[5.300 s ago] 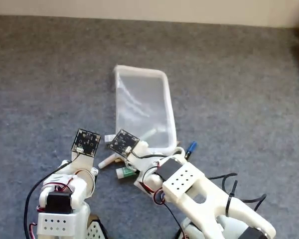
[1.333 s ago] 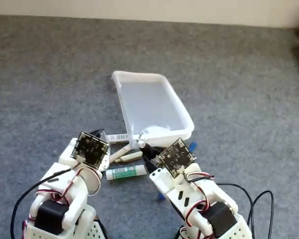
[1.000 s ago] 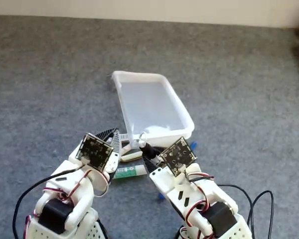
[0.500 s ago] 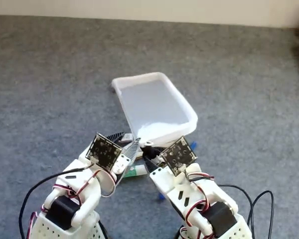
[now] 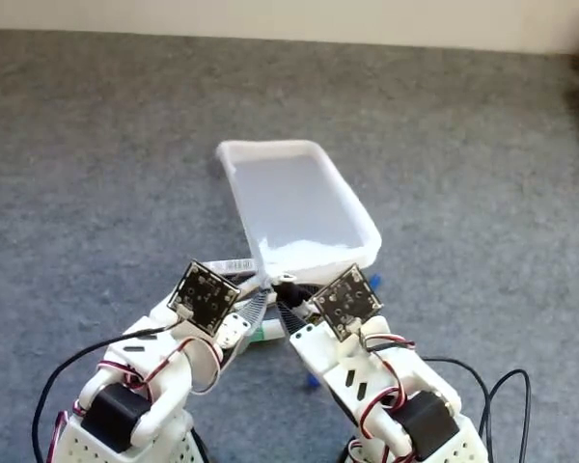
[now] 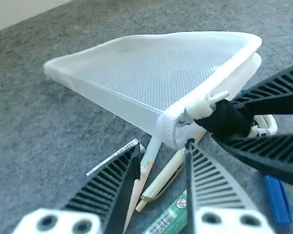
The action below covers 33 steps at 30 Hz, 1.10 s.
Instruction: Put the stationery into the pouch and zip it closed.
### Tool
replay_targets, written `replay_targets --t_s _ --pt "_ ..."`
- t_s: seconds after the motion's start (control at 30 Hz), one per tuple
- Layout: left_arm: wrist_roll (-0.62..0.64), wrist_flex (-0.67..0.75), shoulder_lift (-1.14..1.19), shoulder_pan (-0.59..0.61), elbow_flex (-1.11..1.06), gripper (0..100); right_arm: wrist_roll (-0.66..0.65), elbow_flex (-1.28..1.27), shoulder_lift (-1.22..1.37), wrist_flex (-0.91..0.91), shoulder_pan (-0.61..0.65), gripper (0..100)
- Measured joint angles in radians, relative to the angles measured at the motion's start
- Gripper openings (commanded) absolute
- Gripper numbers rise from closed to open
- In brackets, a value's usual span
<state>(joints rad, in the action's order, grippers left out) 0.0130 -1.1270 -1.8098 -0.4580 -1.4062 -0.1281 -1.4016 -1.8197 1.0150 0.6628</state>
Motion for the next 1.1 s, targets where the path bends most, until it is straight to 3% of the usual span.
replay_targets --t_s 0.2,0.67,0.87,1.1 --pt "0.0 0.008 0.0 0.0 -0.003 16 0.006 0.0 0.0 -0.008 0.0 0.5" --pt "0.0 0.256 -0.003 -0.003 -0.176 16 0.008 0.0 0.0 -0.003 0.0 0.5" --pt "0.0 0.342 0.0 0.038 -0.219 5 0.008 0.0 0.0 -0.003 -0.003 0.5" --pt "0.002 0.359 0.0 0.1 -0.219 1 0.008 0.0 0.0 -0.003 -0.002 0.5"
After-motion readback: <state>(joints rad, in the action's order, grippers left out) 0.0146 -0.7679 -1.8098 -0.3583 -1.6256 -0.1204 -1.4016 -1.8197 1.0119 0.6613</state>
